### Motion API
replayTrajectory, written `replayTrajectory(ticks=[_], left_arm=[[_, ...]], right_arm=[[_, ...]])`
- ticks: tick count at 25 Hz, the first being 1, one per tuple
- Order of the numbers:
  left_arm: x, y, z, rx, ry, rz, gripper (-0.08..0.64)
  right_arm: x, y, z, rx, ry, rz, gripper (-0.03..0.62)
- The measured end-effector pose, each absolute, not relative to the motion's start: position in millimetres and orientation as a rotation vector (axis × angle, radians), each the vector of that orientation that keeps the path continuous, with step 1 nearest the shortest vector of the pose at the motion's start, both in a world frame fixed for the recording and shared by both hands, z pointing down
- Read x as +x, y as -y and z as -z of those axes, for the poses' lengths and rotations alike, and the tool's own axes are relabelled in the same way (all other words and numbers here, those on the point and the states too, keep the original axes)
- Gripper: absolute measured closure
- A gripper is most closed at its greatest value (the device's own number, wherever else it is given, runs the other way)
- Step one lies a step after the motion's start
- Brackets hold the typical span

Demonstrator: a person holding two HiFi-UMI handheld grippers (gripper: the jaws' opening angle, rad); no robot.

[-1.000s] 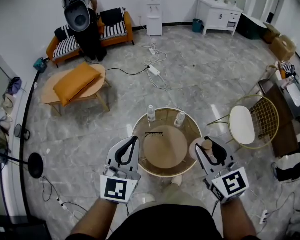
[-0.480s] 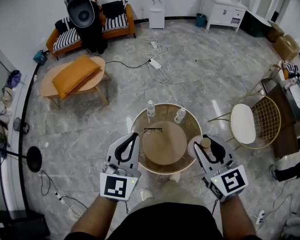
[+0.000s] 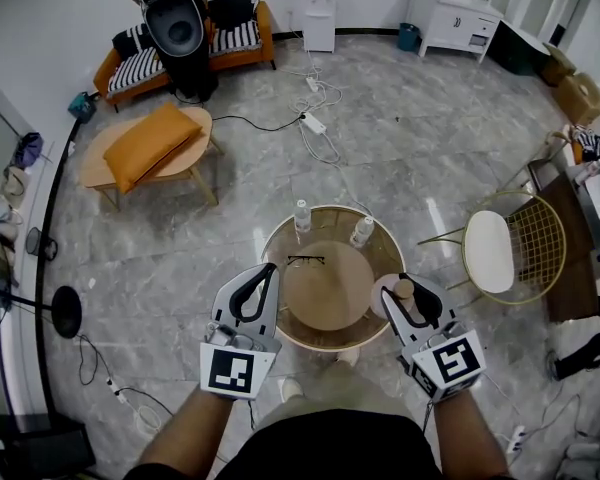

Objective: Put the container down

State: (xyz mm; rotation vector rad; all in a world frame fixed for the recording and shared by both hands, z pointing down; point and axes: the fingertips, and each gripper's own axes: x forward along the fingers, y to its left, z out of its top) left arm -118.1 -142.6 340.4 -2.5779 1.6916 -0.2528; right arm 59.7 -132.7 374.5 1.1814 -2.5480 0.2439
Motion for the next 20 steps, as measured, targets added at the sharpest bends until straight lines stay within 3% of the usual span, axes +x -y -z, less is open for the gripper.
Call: replayTrajectory(ticks=[20], left_arm=[[-92,176,-358,-2.575,-1.69,0.284,0.545]], right_arm=[[71,163,-433,1.114,2.522,-0.357,0.44]])
